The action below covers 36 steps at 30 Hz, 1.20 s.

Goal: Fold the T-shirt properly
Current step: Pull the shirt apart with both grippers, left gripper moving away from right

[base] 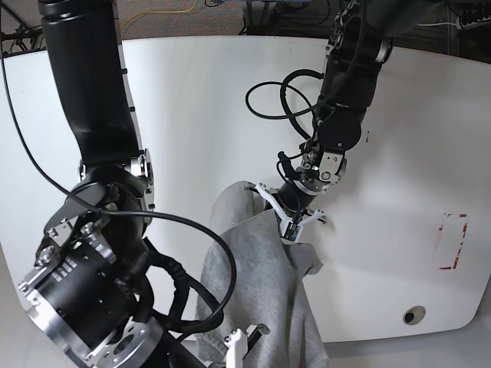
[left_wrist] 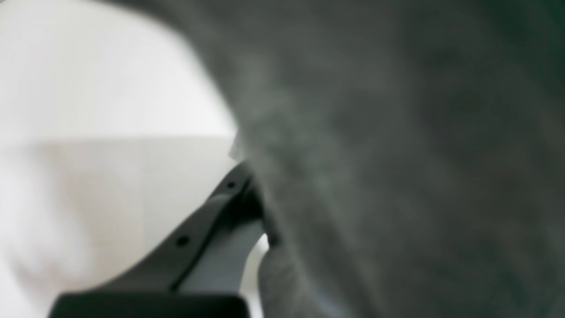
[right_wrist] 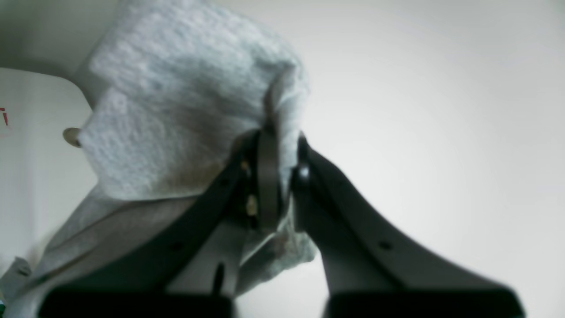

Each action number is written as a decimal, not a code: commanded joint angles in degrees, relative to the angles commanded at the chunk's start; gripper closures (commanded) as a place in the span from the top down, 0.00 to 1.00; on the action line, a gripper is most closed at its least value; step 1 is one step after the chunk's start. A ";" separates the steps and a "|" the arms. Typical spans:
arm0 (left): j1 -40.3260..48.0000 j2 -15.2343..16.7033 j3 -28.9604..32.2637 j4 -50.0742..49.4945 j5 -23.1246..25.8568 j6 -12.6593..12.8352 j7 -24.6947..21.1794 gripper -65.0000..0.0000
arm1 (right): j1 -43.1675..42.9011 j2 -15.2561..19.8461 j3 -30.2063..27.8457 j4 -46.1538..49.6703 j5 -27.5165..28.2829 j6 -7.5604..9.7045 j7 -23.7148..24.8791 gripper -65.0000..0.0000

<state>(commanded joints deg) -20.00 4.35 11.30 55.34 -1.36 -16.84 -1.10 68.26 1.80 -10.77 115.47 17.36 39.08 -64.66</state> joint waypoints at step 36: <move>24.88 -16.09 -1.76 43.87 -0.09 -0.09 16.35 0.00 | -14.24 5.10 6.77 -0.26 -12.75 0.26 -0.18 0.00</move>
<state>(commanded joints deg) 4.88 -11.74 9.54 99.21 -1.45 -16.92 15.25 54.02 6.90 -4.00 115.21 4.62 39.34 -64.84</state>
